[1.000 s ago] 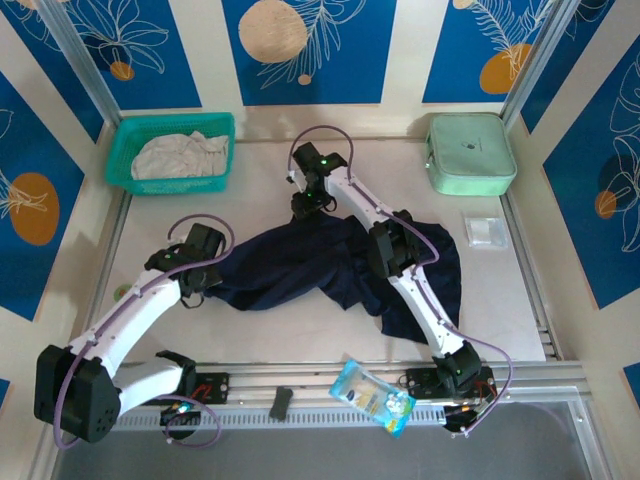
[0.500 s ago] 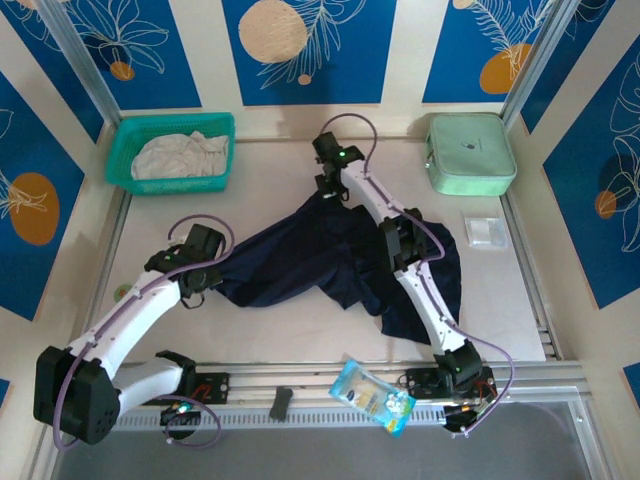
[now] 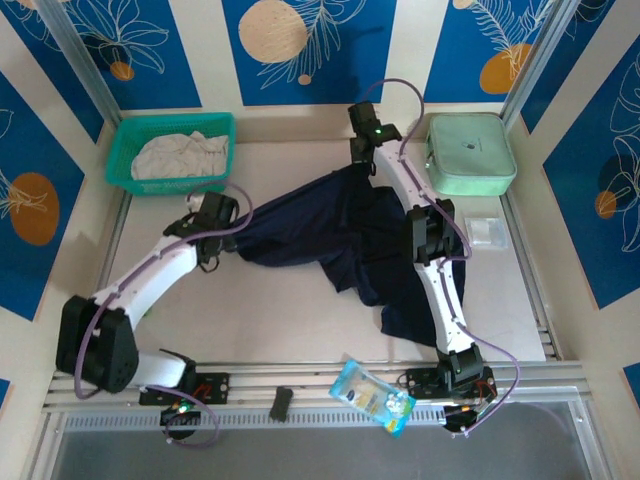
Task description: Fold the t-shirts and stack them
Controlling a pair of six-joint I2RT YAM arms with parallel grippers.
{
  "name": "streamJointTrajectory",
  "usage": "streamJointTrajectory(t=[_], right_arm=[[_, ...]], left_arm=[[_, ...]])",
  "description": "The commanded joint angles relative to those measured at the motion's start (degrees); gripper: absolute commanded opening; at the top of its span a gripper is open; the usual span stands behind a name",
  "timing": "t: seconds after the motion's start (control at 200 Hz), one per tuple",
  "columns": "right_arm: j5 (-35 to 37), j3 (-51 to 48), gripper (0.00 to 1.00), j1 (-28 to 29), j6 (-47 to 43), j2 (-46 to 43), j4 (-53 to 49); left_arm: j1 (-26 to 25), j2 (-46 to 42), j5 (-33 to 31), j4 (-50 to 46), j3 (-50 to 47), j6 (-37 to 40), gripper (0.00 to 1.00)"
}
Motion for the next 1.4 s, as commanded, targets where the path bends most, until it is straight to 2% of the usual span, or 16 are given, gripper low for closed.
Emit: streamJointTrajectory(t=[0.0, 0.06, 0.195, 0.265, 0.32, 0.41, 0.535, 0.675, 0.815, 0.886, 1.031, 1.071, 1.221, 1.391], right_arm=[[10.51, 1.19, 0.0, -2.84, 0.61, -3.08, 5.77], [6.9, 0.5, 0.0, -2.43, -0.68, -3.58, 7.74], [-7.89, -1.62, 0.0, -1.44, -4.45, -4.67, 10.51], [-13.66, -4.51, 0.18, -0.84, -6.31, -6.54, 11.55], [-14.29, -7.58, 0.32, -0.64, -6.58, -8.77, 11.47], [-13.91, -13.23, 0.4, -1.56, -4.91, -13.05, 9.49], [-14.36, -24.85, 0.42, -4.51, -1.06, -20.18, 6.88], [-16.24, -40.17, 0.36, -7.27, 0.7, -27.17, 7.3], [-20.57, -54.31, 0.36, -7.33, 1.98, -32.54, 9.13], [-22.75, -60.31, 0.36, -7.24, 3.5, -34.88, 10.21], [-26.34, -69.46, 0.36, -6.76, 6.79, -38.14, 12.32], [-27.15, -71.22, 0.36, -6.57, 7.37, -38.96, 12.85], [-29.96, -75.49, 0.36, -6.04, 8.53, -42.05, 13.96], [-31.59, -77.44, 0.35, -6.87, 9.88, -45.1, 13.59]], left_arm=[[0.91, 3.65, -8.76, -2.73, 6.39, 5.33, 0.0], [1.0, 5.75, -9.91, -2.73, 9.25, 6.45, 0.0], [1.13, 8.54, -12.02, -3.53, 12.63, 7.13, 0.0], [1.31, 9.08, -12.81, -4.34, 12.95, 6.63, 0.0], [1.44, 9.03, -13.05, -4.73, 12.64, 6.11, 0.0], [1.51, 8.72, -13.42, -5.27, 11.68, 5.31, 0.0], [1.61, 8.41, -13.69, -4.77, 10.39, 4.82, 0.0], [1.67, 9.55, -11.74, -1.76, 10.62, 6.62, 0.0], [1.67, 14.5, -8.53, 1.06, 15.95, 10.97, 0.0], [1.7, 17.62, -7.22, 1.14, 20.46, 12.65, 0.14], [1.45, 22.46, -3.85, -1.03, 29.32, 13.9, 0.65], [1.0, 23.11, -3.58, -2.17, 31.26, 13.9, 0.74], [-2.94, 21.85, -3.72, -5.92, 34.64, 14.87, 0.92], [-12.17, 21.79, 2.18, -12.95, 38.95, 14.24, 0.9]])
